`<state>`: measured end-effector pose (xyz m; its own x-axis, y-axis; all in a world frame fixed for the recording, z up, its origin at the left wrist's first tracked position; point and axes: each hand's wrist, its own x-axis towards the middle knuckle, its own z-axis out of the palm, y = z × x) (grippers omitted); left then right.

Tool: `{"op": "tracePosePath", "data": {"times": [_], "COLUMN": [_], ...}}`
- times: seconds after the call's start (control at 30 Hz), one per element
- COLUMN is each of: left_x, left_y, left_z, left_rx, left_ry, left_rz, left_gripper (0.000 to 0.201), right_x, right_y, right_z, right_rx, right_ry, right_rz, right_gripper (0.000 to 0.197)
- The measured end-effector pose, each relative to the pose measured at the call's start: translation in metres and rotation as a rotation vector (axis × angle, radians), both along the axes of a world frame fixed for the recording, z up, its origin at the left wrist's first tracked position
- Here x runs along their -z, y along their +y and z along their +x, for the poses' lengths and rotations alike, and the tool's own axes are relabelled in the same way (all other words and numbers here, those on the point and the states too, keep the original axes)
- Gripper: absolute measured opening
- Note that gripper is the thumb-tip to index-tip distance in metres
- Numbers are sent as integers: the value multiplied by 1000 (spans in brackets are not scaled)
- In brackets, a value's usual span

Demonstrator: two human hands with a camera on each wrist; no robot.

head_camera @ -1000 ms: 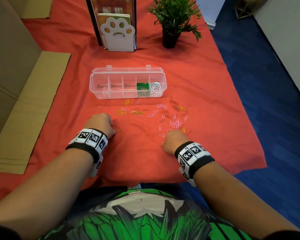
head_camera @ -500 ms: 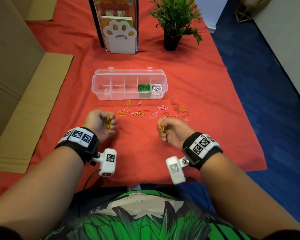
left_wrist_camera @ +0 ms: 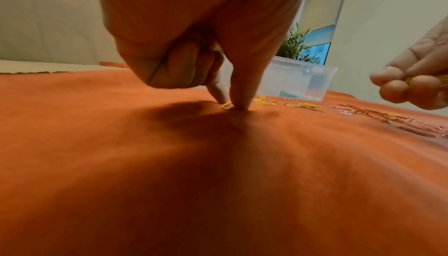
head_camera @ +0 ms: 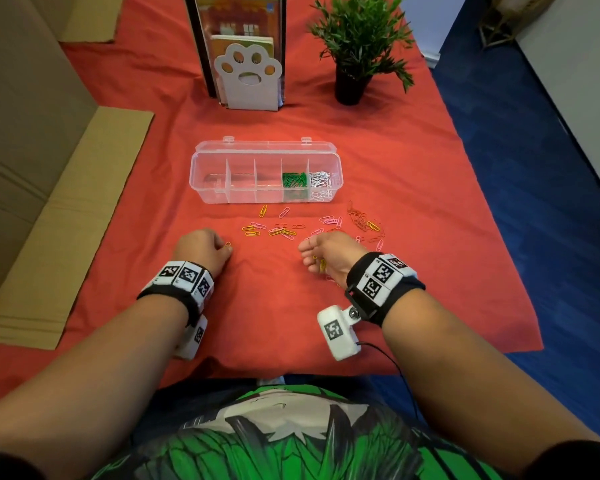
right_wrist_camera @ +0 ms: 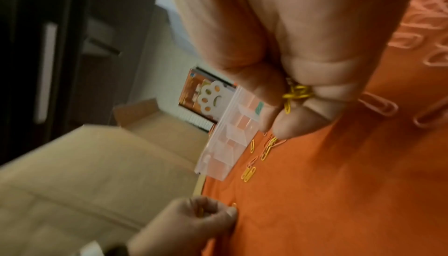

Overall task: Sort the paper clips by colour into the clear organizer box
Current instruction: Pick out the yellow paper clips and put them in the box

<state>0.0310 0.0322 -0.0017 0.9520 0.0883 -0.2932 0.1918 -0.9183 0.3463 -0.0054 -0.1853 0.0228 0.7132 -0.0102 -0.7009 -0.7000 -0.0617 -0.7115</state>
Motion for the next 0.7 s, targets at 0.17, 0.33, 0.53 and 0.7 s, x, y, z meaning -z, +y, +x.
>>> {"op": "tracePosePath", "data": {"times": [0.17,0.33,0.53,0.7], "left_x": [5,2,-1,0], "left_y": [-6,-6,-11,-15], "left_z": [4,6,8,8], "left_rx": [80,164,206,238], "left_ry": [52,53,107,174], "left_rz": [29,99,156,153], "left_gripper": [27,31,22,25], "right_x": [0,-5,0,3], "right_y": [1,-3,-1,15], "right_z": [17,32,40,40], "right_rx": [-49,14,-27,-62], "right_ry": [-81,-133,-120,-42], "right_rz": [-151,-127,-159,-92], "right_gripper": [35,31,31,31]}}
